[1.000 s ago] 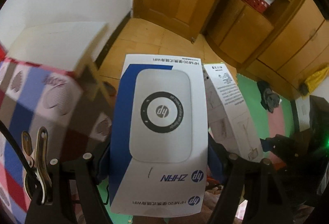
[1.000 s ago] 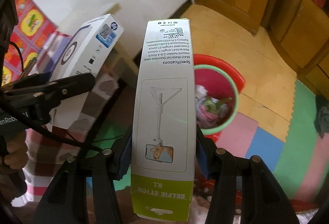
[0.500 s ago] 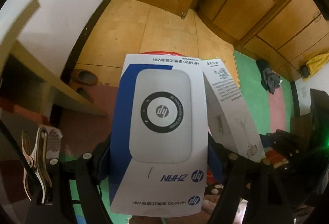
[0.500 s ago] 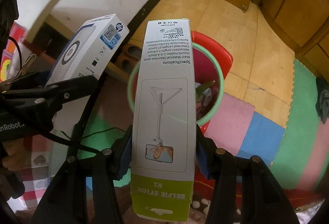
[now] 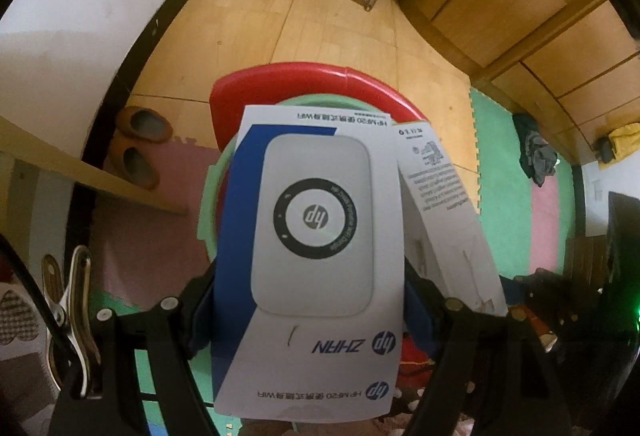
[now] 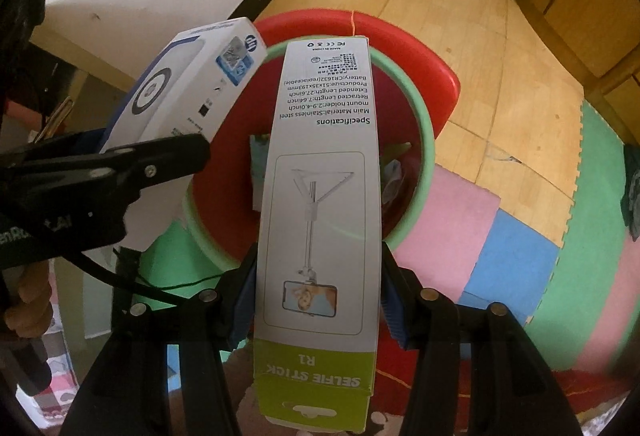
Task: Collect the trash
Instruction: 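Lift both boxes and carry them over the red bucket, then open both grippers to drop the boxes into the bucket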
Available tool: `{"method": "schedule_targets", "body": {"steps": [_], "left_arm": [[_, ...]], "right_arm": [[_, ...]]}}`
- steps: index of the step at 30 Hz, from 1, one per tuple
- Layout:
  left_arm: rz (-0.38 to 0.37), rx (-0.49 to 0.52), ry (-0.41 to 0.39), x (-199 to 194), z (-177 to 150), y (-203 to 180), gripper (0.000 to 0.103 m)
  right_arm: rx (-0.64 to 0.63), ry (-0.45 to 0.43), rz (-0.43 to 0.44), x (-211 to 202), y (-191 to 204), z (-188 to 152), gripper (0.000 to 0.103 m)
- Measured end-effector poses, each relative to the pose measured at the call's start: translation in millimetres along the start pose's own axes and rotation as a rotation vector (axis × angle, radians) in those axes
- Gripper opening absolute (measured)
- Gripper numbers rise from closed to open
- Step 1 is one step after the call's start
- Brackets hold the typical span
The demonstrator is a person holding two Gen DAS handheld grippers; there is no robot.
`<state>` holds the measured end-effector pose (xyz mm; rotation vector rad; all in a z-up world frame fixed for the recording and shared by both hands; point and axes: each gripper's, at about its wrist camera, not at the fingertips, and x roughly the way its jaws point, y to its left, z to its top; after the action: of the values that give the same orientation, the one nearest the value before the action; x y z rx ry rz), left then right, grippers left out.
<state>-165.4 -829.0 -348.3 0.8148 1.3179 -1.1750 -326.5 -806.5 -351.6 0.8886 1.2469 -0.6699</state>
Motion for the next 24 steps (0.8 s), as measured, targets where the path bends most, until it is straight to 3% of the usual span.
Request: {"method": "schedule_targets", "body": {"steps": [9,24], "left_arm": [[0.023,-0.013,0.026,34.0,7.0,3.4,0.08],[0.039,-0.062,-0.001,27.0,8.1,18.9,0.08]], "right_arm": [[-0.003,0.016,-0.002,17.6,-2.1,2.8,0.054],[-0.014,-0.004,-0.015,30.9,-4.2,21.1,0.054]]}}
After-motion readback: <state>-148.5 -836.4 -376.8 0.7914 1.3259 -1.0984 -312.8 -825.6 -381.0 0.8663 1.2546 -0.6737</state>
